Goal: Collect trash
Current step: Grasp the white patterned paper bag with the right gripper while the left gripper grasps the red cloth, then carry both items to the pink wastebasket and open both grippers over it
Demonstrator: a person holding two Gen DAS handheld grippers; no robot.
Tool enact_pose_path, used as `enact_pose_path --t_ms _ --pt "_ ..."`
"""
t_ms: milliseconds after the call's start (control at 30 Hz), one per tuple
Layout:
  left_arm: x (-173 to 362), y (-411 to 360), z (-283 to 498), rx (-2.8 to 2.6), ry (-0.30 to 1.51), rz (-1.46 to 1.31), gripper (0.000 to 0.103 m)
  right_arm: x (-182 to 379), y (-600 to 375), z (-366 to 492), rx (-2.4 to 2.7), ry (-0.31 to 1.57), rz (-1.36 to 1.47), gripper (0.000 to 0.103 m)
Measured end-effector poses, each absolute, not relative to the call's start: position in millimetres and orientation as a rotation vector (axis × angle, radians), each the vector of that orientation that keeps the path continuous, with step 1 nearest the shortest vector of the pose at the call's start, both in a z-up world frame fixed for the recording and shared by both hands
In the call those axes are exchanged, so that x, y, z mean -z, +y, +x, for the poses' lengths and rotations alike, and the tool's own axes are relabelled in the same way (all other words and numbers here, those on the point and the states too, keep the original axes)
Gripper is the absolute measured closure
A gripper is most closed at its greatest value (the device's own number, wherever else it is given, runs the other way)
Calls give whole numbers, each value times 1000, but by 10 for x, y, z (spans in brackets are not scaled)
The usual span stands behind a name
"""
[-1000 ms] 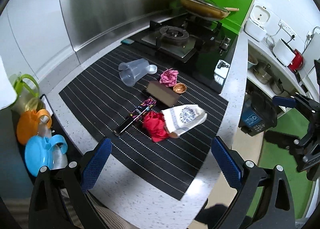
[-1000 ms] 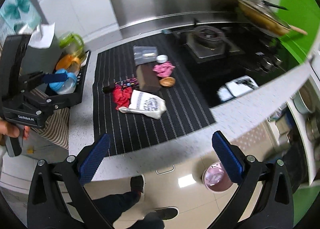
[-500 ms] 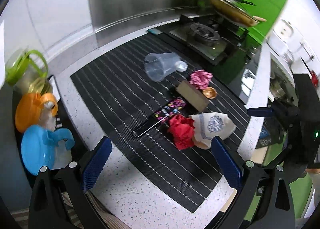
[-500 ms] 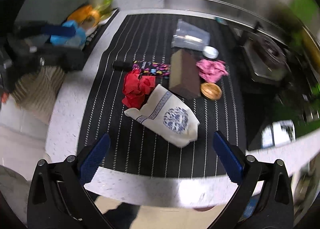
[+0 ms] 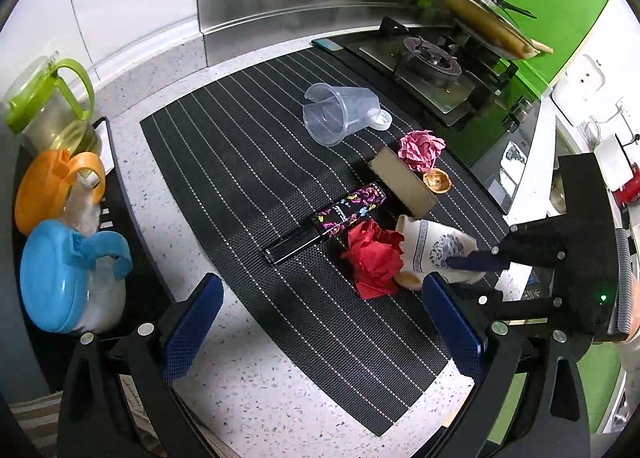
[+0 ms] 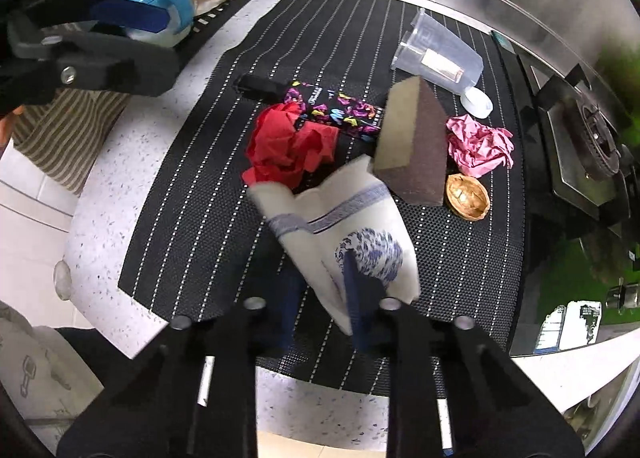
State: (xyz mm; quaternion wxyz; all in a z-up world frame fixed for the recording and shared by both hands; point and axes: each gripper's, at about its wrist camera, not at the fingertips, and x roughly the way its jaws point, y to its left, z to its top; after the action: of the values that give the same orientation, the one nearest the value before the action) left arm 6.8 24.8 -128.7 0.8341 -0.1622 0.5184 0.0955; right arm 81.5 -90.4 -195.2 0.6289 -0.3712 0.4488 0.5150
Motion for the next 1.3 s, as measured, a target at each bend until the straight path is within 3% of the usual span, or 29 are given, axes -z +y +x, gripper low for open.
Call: enact_pose_path --t_ms 33,433,933,967,1033,1167,1233,1300 --pt "1281 237 72 -199 1098 -340 7 1941 -910 800 -1184 1026 -848 93" --pt "1238 40 157 -154 1097 -289 7 1388 -1222 834 -1128 1038 -601 95" --pt "1745 -125 438 -187 1149 -329 9 1304 -1693 1310 -870 1112 -362 94" --pt "1767 -126 449 -193 1146 -333 11 1316 -1711 1324 -870 1114 -357 94" --pt "1818 -113 475 -202 1152 -351 26 1335 -1737 1351 -869 1115 -352 94" --pt "1888 -83 485 -215 1148 -388 39 1374 -1765 1398 -870 1117 -343 94" --pt "1914 -71 482 -221 1150 -403 60 1385 -1775 1408 -870 1115 -340 94" --pt "1910 -75 467 -218 1148 -405 72 1384 -1790 1411 -869 1111 -335 94"
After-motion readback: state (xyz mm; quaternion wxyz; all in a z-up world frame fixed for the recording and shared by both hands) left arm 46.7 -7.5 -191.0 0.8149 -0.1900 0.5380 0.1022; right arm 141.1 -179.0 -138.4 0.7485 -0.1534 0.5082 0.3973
